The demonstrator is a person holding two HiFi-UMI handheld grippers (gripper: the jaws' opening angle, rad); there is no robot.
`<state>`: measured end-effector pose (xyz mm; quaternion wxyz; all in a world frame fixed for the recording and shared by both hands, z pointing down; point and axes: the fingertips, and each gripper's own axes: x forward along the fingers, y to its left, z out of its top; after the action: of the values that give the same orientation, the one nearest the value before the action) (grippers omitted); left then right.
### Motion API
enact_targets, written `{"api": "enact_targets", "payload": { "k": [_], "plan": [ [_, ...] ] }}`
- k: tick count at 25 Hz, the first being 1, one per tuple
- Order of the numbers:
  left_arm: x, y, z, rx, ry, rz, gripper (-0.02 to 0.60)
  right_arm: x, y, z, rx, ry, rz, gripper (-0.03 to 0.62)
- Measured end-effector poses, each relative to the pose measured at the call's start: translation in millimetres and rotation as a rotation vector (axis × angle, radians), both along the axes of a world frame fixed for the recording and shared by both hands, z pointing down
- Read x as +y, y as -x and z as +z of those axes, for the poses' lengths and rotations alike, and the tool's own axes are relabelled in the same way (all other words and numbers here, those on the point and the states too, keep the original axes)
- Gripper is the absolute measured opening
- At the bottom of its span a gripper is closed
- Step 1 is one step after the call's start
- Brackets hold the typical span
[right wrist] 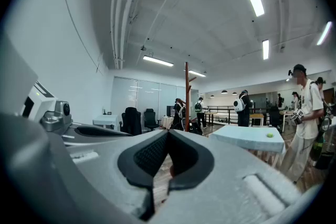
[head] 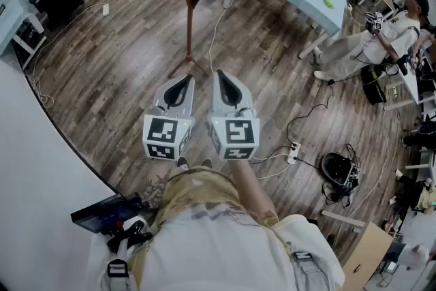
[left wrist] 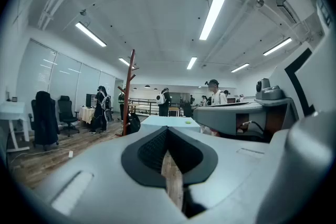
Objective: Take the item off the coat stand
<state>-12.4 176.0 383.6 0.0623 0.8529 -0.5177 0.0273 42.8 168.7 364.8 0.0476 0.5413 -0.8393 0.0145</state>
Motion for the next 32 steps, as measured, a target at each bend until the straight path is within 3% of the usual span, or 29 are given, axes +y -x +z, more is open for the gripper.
{"api": "enact_targets", "payload": {
  "k": [12, 20, 32],
  "plan": [
    [-3, 29, 17, 0.011, 0.023, 0.002, -0.002, -1, 26, 13, 0.003, 0.007, 0.015, -0.008],
    [-10, 46, 14, 0.020, 0.032, 0.015, -0.002, -12, 46, 22, -0.022, 0.084, -0.013, -0.005],
    [-34, 70, 47, 0.034, 0.109, -0.026, 0.000, -38, 59, 45, -0.023, 0.117, -0.037, -0.002]
  ]
}}
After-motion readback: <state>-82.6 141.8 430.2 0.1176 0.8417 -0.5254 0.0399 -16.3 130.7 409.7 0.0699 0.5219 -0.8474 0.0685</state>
